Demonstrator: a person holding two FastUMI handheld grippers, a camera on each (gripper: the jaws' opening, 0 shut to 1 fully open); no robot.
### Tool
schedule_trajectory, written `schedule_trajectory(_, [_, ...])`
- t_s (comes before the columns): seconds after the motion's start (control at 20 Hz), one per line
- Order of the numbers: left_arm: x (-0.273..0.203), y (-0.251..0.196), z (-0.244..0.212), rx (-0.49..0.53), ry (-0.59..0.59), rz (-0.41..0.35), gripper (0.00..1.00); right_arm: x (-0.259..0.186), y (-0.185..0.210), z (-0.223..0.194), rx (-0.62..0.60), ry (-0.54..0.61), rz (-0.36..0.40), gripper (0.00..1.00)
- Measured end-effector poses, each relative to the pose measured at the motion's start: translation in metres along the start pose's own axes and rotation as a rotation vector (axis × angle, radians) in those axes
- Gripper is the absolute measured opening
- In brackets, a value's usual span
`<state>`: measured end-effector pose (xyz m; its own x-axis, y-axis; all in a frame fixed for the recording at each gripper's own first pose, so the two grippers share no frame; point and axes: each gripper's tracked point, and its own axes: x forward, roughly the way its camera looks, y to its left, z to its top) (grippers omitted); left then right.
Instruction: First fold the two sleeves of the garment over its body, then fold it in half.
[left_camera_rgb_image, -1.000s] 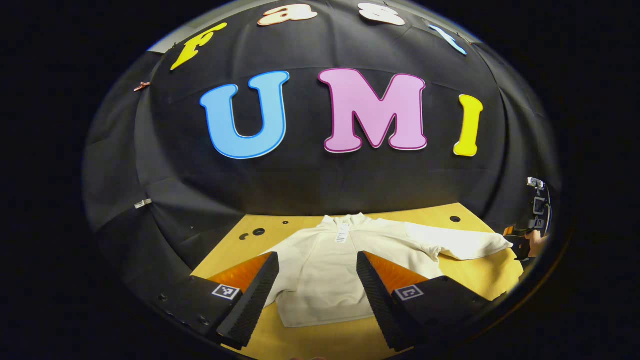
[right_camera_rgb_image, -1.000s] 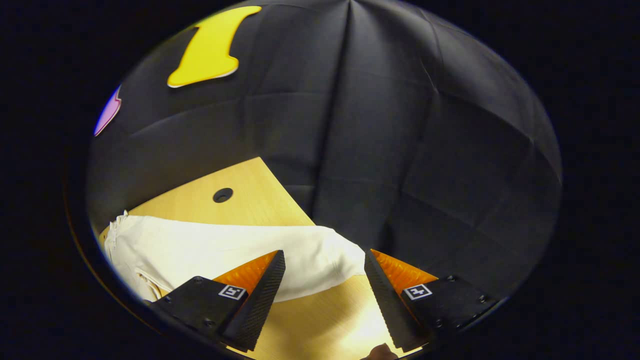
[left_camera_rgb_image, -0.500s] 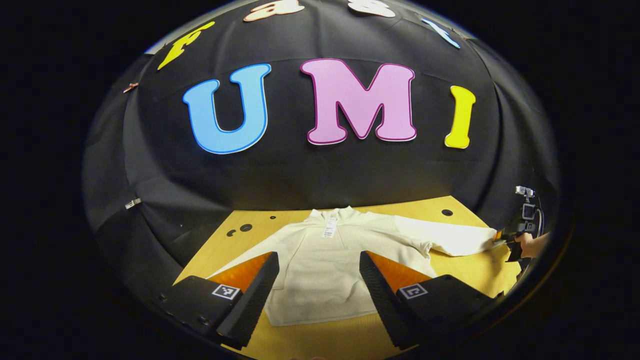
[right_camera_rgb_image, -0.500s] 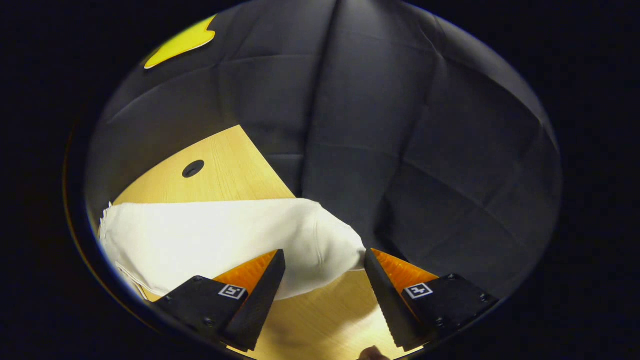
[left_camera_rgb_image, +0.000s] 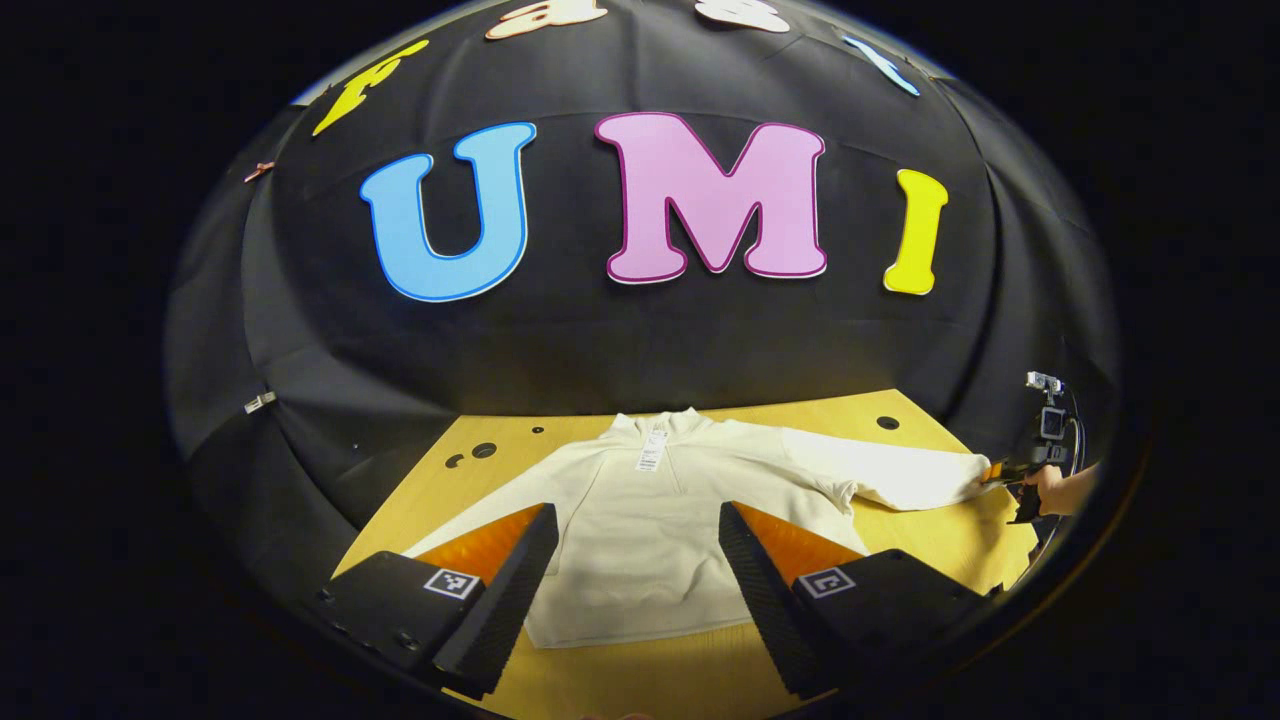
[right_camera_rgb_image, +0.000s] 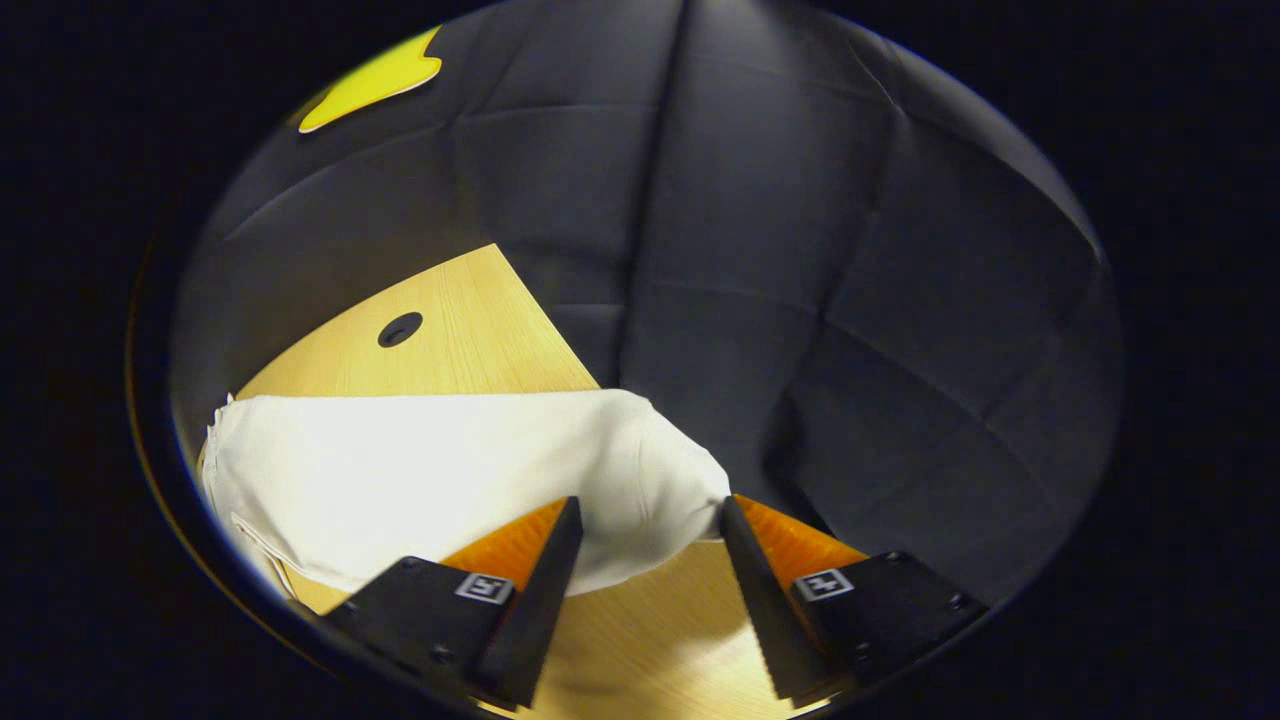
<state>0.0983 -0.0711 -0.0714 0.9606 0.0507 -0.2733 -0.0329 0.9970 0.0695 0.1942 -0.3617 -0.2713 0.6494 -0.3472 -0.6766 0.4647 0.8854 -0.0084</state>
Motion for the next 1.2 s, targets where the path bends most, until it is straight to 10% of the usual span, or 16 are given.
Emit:
schedule_trajectory(0.1, [-0.003, 0.004, -0.002, -0.008, 0.005, 0.011, 1.00, 0.004, 0.007, -0.002, -0.014, -0.004, 0.013, 0.80])
schedule_trajectory(0.25, [-0.008, 0.012, -0.008, -0.028, 0.015, 0.030, 0.99, 0.000, 0.021, -0.003, -0.060, -0.016, 0.020, 0.38])
schedule_trajectory(0.6, [-0.017, 0.039, -0.029, -0.090, 0.053, 0.072, 0.99, -0.007, 0.028, -0.003, -0.155, -0.013, 0.025, 0.00])
schedule_trajectory(1.2, [-0.033, 0.088, -0.039, -0.188, 0.035, 0.086, 1.00, -0.121, 0.090, 0.067, -0.199, -0.166, 0.097, 0.06])
